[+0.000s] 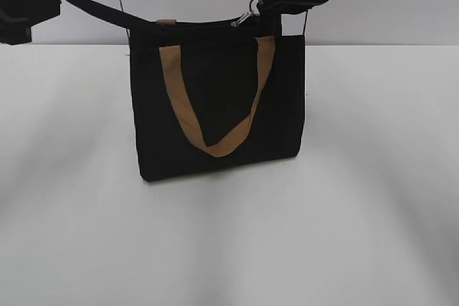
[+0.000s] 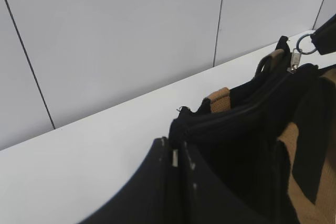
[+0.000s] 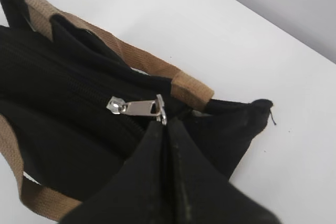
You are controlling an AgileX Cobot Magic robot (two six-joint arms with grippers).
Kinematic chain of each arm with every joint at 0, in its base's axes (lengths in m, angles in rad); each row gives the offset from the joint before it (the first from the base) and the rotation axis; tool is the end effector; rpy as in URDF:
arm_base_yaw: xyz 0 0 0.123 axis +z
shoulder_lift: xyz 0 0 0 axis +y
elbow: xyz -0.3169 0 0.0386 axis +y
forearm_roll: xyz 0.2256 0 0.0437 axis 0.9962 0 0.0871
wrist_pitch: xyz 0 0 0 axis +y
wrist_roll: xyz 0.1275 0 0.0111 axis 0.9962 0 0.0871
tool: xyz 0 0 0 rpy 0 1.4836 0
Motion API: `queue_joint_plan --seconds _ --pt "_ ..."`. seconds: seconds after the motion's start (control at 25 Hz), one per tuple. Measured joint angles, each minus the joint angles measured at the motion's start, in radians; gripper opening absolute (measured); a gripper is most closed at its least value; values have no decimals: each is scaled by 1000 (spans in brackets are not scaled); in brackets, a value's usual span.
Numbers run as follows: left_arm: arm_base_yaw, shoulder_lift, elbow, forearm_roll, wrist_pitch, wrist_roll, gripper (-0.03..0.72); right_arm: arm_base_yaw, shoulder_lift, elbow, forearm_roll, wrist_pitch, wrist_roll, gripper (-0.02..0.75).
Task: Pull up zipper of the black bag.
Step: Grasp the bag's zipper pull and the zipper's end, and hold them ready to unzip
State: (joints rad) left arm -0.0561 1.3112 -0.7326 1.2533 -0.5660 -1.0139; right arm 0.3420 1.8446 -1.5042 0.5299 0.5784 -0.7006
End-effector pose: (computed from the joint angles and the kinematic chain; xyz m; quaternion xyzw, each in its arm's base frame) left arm 0.2700 -0.0804 0.3203 0.2495 0.7504 -0.1746 0.5867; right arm 0.4014 0.1805 0.2982 -0.3157 0.8565 0.1471 0.3810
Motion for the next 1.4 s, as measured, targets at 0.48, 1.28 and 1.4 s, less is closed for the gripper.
queue_joint_plan --seconds 0.48,1.28,1.4 --pt "0 0 0 0 3 0 9 -53 0 0 -8 24 16 -15" --pt "0 0 0 0 4 0 9 -53 0 0 -12 24 68 111" --pt "0 0 0 0 4 0 9 -53 0 0 -8 28 70 250"
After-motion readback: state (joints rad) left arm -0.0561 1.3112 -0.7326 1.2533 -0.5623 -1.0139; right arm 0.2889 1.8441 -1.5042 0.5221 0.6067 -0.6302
